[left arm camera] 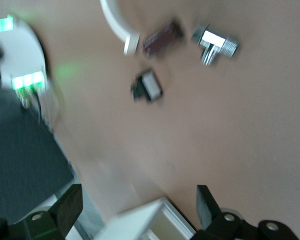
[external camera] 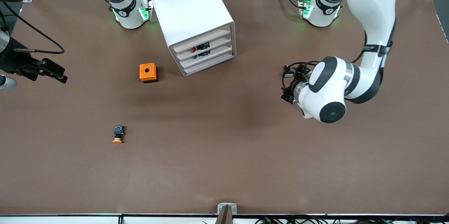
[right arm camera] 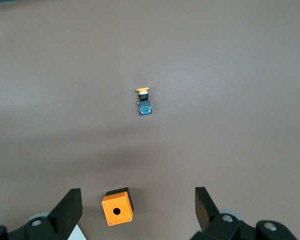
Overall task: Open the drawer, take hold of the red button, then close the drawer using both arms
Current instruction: 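Grasp the drawer front with the left gripper and pull it open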
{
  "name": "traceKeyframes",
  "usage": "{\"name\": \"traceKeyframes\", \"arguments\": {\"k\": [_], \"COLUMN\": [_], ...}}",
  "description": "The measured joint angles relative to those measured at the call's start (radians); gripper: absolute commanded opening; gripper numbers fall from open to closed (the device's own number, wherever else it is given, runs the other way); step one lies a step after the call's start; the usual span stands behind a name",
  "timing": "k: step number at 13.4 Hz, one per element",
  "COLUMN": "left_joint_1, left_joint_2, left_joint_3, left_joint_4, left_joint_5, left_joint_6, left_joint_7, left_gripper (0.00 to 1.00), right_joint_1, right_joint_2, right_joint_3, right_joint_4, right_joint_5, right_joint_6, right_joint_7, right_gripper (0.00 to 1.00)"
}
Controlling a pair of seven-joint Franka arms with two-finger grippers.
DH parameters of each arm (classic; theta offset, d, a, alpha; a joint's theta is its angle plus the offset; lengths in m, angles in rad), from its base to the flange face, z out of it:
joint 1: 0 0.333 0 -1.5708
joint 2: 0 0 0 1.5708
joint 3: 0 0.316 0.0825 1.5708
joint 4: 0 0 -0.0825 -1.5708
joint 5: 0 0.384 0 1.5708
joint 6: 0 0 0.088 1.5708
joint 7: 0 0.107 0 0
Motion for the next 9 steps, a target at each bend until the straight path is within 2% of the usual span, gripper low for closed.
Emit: {"name": "traceKeyframes", "arguments": {"k": [2, 5, 7, 9], "left_joint_1": [-0.021, -0.029, -0.037, -0.068], "left_joint_2": [0.031, 0.074, 0.099, 0.126], "left_joint_3": [0.0, 0.0, 0.0, 0.0], "left_joint_4": [0.009, 0.013, 0.013, 0.014], "left_joint_5": [-0.15, -0.351, -0.452, -0.53], "left_joint_6": [0.001, 0.001, 0.0, 0.0], "left_joint_7": [-0.147, -0.227, -0.249, -0.381], "left_gripper": [1.0, 0.99, 0.97, 0.95], "right_joint_1": [0.0, 0.0, 0.002, 0.005], "right_joint_2": [0.0, 0.003, 0.007, 0.011], "right_joint_3": [0.0, 0.001, 0.003, 0.005], "right_joint_4": [0.0, -0.001, -0.006, -0.019], "right_joint_5": [0.0, 0.0, 0.0, 0.0], "right_joint_6": [0.0, 0.0, 0.0, 0.004], "right_joint_7": [0.002, 0.029, 0.057, 0.084], "right_gripper": [1.0, 1.0, 1.0, 1.0]}}
